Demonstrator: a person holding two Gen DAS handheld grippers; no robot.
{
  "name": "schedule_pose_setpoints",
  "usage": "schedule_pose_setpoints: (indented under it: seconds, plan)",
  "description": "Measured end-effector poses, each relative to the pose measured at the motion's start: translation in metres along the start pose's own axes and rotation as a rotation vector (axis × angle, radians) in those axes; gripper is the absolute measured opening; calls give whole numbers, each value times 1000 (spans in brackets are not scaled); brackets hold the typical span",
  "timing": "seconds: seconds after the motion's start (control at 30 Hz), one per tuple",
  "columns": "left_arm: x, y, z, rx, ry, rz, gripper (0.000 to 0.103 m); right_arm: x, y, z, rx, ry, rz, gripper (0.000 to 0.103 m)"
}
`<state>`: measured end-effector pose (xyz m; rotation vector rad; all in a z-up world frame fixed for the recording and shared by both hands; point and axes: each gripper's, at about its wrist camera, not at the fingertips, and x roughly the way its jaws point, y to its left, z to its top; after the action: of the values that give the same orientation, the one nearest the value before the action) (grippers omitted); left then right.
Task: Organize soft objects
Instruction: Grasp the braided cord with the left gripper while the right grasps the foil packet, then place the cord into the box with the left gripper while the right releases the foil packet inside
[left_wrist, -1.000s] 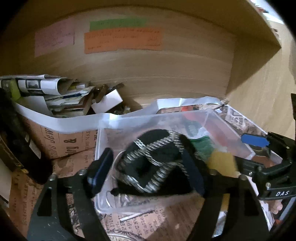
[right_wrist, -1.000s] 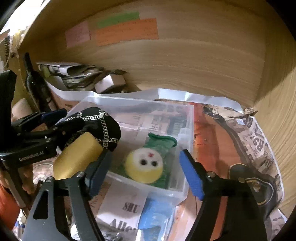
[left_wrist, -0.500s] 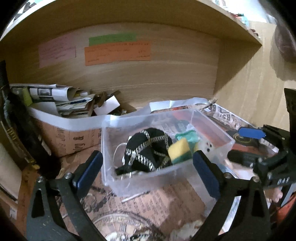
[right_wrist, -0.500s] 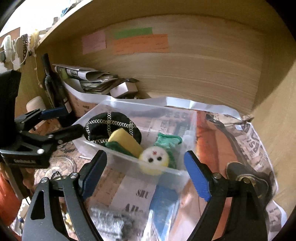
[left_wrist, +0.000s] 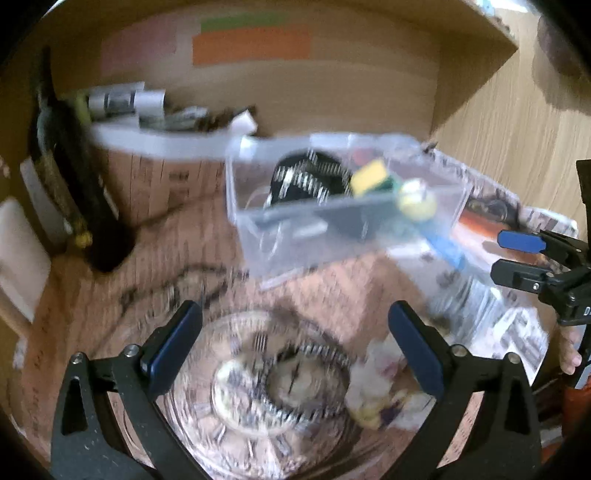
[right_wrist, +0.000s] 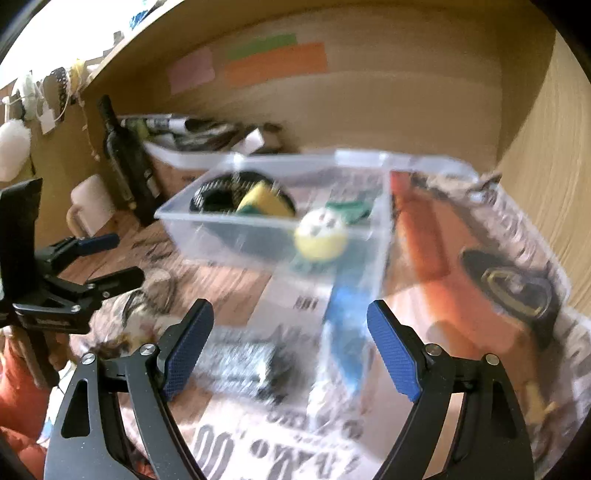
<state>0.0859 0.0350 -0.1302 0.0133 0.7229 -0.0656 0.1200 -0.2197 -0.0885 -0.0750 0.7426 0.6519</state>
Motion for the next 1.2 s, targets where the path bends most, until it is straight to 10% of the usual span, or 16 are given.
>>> schedule_pose_setpoints:
  seconds: [0.13, 0.37, 0.67, 1.2]
  plan:
    - [4, 14, -16, -48, 19, 45, 100, 17, 7, -19, 16, 75, 25, 83]
    - [14, 33, -29, -104, 80, -21, 59, 33, 19, -31, -7, 115, 23, 81]
    - [7, 29, -36, -53, 71, -45, 9, 29, 22, -29, -24, 75, 16, 38]
    - [-42, 34, 34, -90, -196, -61, 6, -13, 1, 20, 20, -127, -32, 31]
